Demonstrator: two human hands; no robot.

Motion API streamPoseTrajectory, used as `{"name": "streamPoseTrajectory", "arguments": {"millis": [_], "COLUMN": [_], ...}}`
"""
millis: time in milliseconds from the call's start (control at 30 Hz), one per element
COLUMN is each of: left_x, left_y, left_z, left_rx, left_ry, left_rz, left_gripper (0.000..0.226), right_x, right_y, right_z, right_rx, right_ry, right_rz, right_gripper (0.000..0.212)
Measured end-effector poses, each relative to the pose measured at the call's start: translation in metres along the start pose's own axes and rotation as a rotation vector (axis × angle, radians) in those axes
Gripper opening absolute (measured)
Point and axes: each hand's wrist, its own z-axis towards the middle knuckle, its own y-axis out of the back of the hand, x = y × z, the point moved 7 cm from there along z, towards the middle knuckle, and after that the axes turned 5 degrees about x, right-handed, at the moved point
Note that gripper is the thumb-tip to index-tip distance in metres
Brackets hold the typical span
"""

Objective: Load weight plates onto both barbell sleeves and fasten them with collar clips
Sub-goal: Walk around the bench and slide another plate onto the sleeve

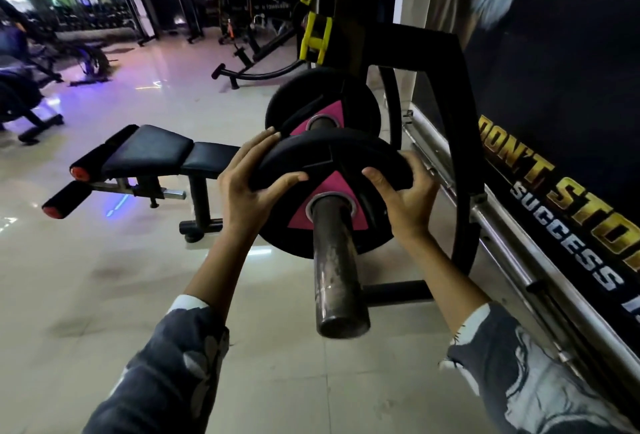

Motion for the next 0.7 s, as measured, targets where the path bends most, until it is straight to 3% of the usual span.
{"name": "streamPoseTrajectory", "arguments": {"millis": [167,333,500,700], "left_x": [0.052,0.120,0.156,0.153], "left_y": [-0.025,-0.056,-0.071,-0.073], "left_z": [0.042,0.087,0.101,0.099], "left_rx": [-0.020,-0.013,0.007,0.022], "left_ry": [0.012,0.224,0.296,0.283], "left_rz": [0.063,-0.041,-0.075,-0.130], "left_gripper": [0.078,0.095,0.069,0.064], "right_x": [-0.041,-0.074,-0.094,-0.098], "right_y": [-0.035,-0.070,-0.082,-0.084], "right_z": [0.054,0.120,0.139,0.136], "right_rx": [0.056,0.124,0.119,0.145], "right_ry": [0.057,0.086,0.054,0.013], "right_rz": [-0.073,-0.187,-0.209,-0.166], "right_gripper": [0.063,0.064,0.063,0.066]}}
